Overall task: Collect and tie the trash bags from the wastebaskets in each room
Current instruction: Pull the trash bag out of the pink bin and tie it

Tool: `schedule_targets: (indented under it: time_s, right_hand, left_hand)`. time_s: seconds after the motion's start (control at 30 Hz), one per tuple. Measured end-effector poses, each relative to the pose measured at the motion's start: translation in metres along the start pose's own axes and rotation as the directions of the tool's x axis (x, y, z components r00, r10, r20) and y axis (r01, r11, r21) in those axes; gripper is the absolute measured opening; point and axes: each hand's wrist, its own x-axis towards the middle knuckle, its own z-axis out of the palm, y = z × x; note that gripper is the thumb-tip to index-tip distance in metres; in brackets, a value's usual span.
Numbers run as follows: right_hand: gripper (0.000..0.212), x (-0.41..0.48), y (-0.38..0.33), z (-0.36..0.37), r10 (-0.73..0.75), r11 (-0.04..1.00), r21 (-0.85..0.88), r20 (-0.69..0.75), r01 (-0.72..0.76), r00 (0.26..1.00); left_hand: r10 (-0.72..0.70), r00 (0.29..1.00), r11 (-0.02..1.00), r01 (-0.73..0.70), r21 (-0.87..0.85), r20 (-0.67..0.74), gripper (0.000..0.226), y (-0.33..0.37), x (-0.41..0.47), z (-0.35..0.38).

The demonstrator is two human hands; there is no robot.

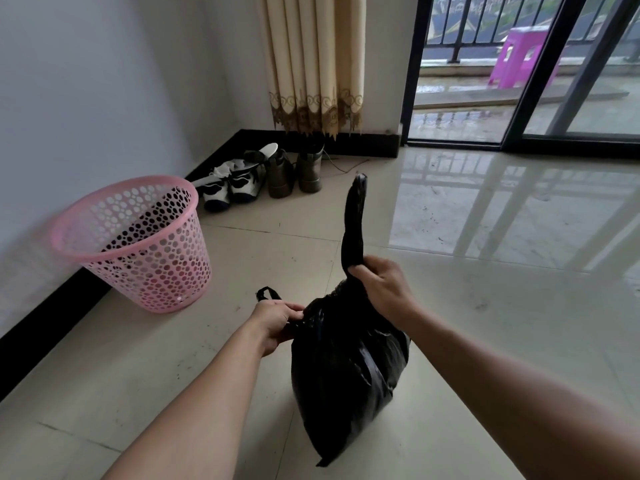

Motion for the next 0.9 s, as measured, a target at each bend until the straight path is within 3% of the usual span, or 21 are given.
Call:
schedule_targets:
  time_s: [0.13,0.3,0.37,0.4,0.47,0.53,0.6,0.7,0.77,0.83,0.9]
  right_hand:
    - [0.022,0.004,-0.024,0.006,0.113,0.903,0.409,0.078,-0.135,0.991]
    - [0.028,0.008,-0.023,0.002,0.206,0.874,0.424,0.121,-0.238,0.971]
    - [0.028,0.013,-0.018,-0.001,0.199,0.95,0.23,0.08,-0.213,0.977]
    - [0.03,0.018,-0.014,-0.005,0.176,0.984,0.009,0.047,-0.176,0.983]
    - [0.033,0.026,-0.008,-0.01,0.126,0.889,-0.446,0.018,-0.105,0.992]
    - [0.024,0.025,-0.002,-0.011,0.123,0.744,-0.665,0.041,-0.065,0.992]
    - [0.022,0.018,0.002,-0.005,0.154,0.68,-0.733,0.166,0.017,0.974]
    - [0.047,0.007,-0.001,0.004,0.215,0.672,-0.728,0.363,0.132,0.907]
    - [0.062,0.002,-0.001,0.009,0.187,0.59,-0.789,0.337,0.169,0.923]
    - [0.059,0.001,0.002,0.013,0.122,0.534,-0.832,0.253,0.152,0.96]
    - [0.054,0.002,0.006,0.012,0.123,0.586,-0.802,0.232,0.118,0.965]
  left_hand:
    - [0.006,0.996,1.0,-0.006,-0.009,-0.086,0.026,0.003,0.005,0.0]
    - [0.074,0.979,0.993,-0.091,-0.079,-0.191,0.016,0.013,0.009,0.0]
    - [0.156,0.96,0.983,-0.174,-0.057,-0.231,0.019,0.021,0.006,0.001]
    - [0.193,0.948,0.976,-0.213,-0.053,-0.251,0.019,0.027,0.005,0.0]
    - [0.248,0.928,0.955,-0.283,-0.092,-0.279,0.019,0.042,0.001,-0.001]
    - [0.311,0.923,0.928,-0.346,-0.134,-0.226,0.018,0.06,-0.008,0.004]
    - [0.395,0.913,0.906,-0.406,-0.121,-0.101,0.017,0.076,-0.021,0.015]
    - [0.506,0.861,0.862,-0.507,-0.002,0.054,0.018,0.093,-0.039,0.034]
    - [0.543,0.826,0.83,-0.555,0.055,0.15,0.019,0.1,-0.045,0.04]
    - [0.544,0.817,0.822,-0.565,0.073,0.193,0.017,0.101,-0.043,0.039]
    - [0.531,0.841,0.835,-0.54,0.105,0.104,0.013,0.097,-0.033,0.032]
